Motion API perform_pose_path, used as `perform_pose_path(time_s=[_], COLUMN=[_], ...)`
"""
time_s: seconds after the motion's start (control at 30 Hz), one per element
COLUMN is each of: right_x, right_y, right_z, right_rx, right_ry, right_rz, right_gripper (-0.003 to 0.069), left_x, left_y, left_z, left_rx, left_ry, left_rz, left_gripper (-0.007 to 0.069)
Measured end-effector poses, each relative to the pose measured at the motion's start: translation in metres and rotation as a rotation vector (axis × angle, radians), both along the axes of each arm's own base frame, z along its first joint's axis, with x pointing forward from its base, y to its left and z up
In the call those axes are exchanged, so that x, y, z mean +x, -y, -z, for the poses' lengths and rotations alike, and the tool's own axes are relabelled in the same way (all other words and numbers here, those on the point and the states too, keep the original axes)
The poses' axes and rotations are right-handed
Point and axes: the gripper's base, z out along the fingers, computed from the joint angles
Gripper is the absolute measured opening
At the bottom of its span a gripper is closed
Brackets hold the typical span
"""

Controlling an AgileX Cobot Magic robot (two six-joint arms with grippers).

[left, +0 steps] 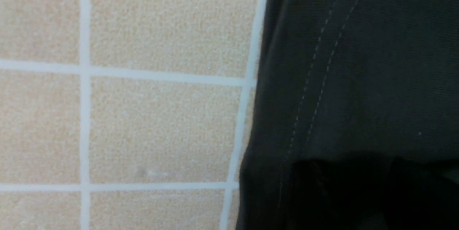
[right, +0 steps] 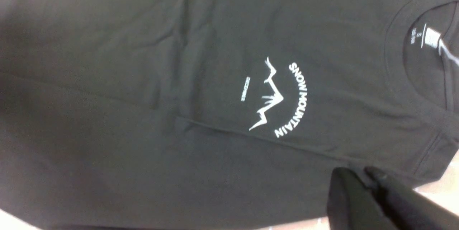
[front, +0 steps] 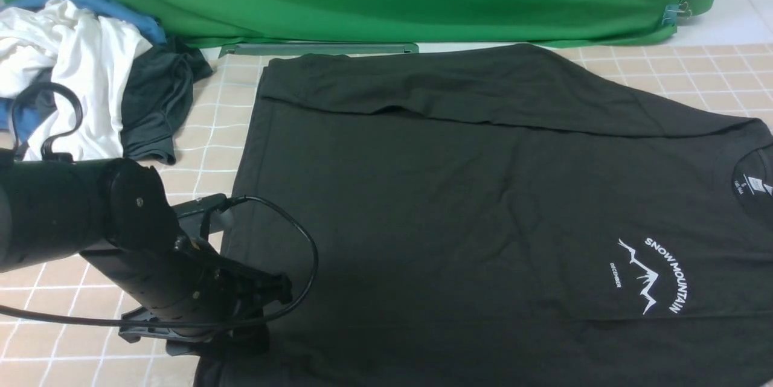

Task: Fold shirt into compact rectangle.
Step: 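Grasp the left edge of the dark T-shirt lying flat on the table, then fold the left side of the black T-shirt inward over its body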

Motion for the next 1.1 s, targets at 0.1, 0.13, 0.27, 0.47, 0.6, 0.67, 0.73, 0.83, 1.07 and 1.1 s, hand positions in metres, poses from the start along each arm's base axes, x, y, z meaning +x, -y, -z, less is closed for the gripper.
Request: perform_pose_path(time_s=[0.1,0.13,0.27,0.47,0.6,0.67,0.73,0.83,1.07,1.1], right_x=[0.001,0.002,0.002,0.002,0.003,0.003,0.003,0.003,0.004,0.005], right_y=[0.000,0.000,0.000,0.000,0.000,0.000,0.000,0.000,0.000,0.000], right_z=[-0.001,-0.001,-0.002,-0.002,-0.003,-0.003,-0.003,-0.003,-0.004,-0.004], right_rx=[-0.007,-0.009,-0.010,-0.009,-0.008,-0.008,-0.008,-0.008,-0.016,-0.017], right_ry=[0.023,0.027,0.034,0.038,0.050,0.050,0.050,0.051,0.065,0.069], right_rz=[-0.011,-0.013,-0.015,-0.014,-0.014,-0.014,-0.014,-0.015,-0.024,-0.026], right_gripper=[0.0071,0.0072,0.0075,0.0082,0.0083,0.0083,0.0083,0.0089,0.0093,0.0092], left_x=[0.000,0.000,-0.001,-0.001,0.014,0.022,0.030,0.047,0.085,0.088], left_y=[0.000,0.000,0.001,0.002,0.008,0.010,0.013,0.015,0.010,0.010], left_z=[0.001,0.001,0.002,-0.004,-0.026,-0.036,-0.048,-0.074,-0.160,-0.167], left_rx=[-0.003,-0.003,-0.005,0.001,-0.008,-0.017,-0.028,-0.005,0.098,0.096], left_ry=[-0.002,-0.004,-0.019,-0.077,-0.057,-0.029,0.005,0.083,0.338,0.356], left_rz=[0.003,0.002,0.003,0.055,0.093,0.096,0.096,0.114,0.067,0.060], left_gripper=[0.0155,0.0135,0.0026,0.0017,0.0017,0.0017,0.0017,0.0017,0.0017,0.0017])
